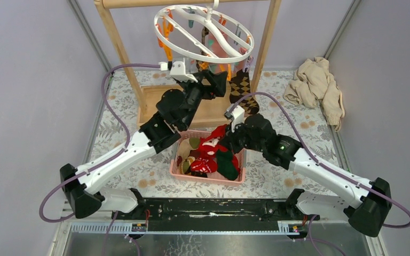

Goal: Remove the socks clipped to the hanger
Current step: Place the sock in the bin.

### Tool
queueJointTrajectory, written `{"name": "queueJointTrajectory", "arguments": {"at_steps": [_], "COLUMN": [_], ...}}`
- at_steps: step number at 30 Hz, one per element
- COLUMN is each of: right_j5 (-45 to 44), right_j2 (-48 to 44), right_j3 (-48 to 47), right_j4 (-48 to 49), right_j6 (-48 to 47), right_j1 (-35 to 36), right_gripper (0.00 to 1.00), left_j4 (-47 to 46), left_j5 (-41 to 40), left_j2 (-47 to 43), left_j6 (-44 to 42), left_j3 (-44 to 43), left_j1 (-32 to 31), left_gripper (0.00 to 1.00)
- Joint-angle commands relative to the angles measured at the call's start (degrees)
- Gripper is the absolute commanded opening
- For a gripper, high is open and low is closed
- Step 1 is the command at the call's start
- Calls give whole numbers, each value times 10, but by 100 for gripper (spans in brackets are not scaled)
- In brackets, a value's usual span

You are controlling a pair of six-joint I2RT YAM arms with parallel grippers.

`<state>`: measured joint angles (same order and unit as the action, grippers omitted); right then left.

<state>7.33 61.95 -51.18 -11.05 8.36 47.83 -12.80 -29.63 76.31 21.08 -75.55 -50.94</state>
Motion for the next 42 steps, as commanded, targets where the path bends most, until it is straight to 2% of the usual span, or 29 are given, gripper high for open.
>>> {"name": "queueJointTrajectory", "arguments": {"at_steps": [1,3,14,18,20,25,33,42], "right_j5": [20,14,-45,-88,-104,-114,-83,-27], "right_j2": [17,27,107,135,145,131,114,169], "right_j3": [-19,-7,53,54,50,22,-48,-54], "right_j4": [-14,-6,60,56,47,10,-46,25], "right_j6": [-8,-3,47,65,68,62,57,76], "right_j1": [29,38,53,53,53,53,53,53], "right_gripper": [0,0,0,22,36,54,64,66], "left_j4": [13,32,119,163,185,234,261,272], "left_j5": [9,13,88,102,99,78,67,74], "left_j2": [-42,-57,-186,-247,-280,-347,-387,-378], "left_j6": [26,34,82,104,114,134,148,160], "left_j3": [36,48,158,211,236,283,319,333], "left_j1": [2,2,2,1,1,1,2,1], "left_gripper": [94,98,99,99,99,99,99,99]}}
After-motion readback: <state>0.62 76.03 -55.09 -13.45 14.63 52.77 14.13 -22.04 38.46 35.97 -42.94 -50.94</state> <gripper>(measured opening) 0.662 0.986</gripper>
